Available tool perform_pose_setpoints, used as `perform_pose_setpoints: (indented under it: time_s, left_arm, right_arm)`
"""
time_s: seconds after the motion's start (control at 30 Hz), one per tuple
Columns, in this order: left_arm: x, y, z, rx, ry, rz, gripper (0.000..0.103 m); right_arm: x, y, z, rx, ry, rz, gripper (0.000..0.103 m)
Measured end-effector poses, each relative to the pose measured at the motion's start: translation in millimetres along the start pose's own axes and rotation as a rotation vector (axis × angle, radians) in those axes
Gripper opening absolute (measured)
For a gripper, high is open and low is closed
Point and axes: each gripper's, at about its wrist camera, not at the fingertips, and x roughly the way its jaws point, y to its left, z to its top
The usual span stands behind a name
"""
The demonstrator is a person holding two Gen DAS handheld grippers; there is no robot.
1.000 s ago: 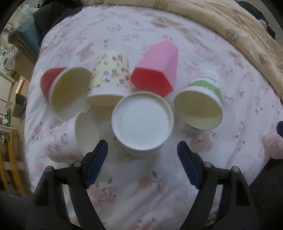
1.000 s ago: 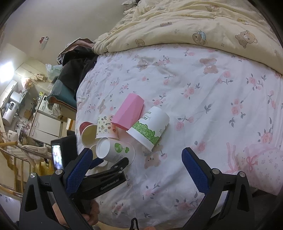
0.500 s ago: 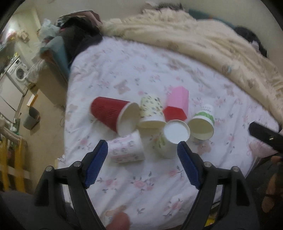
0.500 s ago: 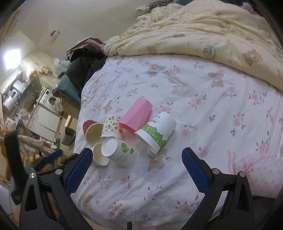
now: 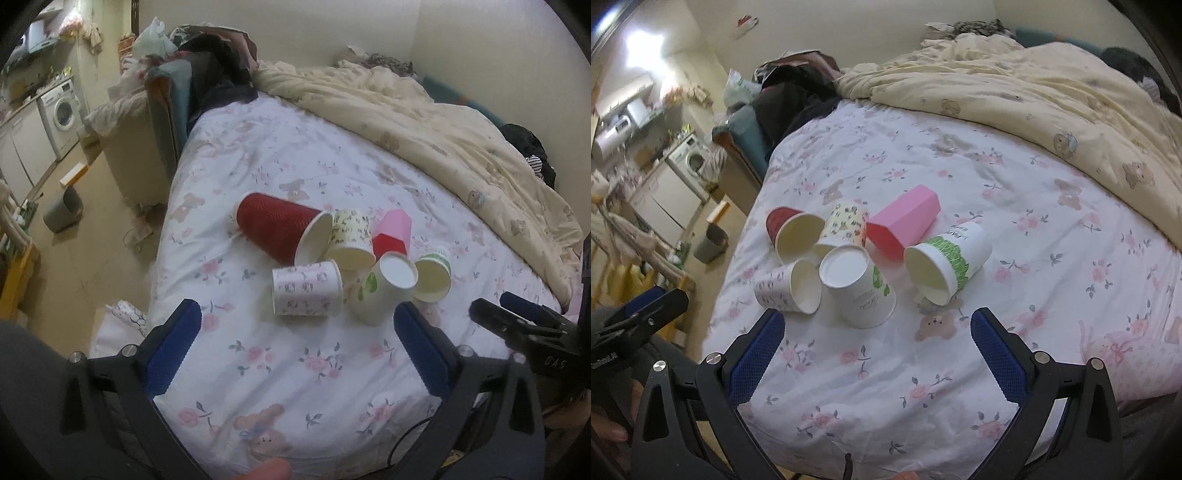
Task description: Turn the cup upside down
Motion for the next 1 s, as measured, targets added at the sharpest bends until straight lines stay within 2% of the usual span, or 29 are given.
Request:
perform_pose_setpoints:
  time_s: [0.33,1.0]
  left_arm:
    - [11.1,-6.4,-1.7,0.010,0.032,0.007,0.103]
    - [14.0,-13.6,-2.3,0.045,0.028,0.022,0.103]
  right_arm:
    - [13.4,15.5,-3.3,-0.073,0.017,-0.038,0.103]
    - [8.0,12.8,0.1,-0.050,0.005,-0.032,0.103]
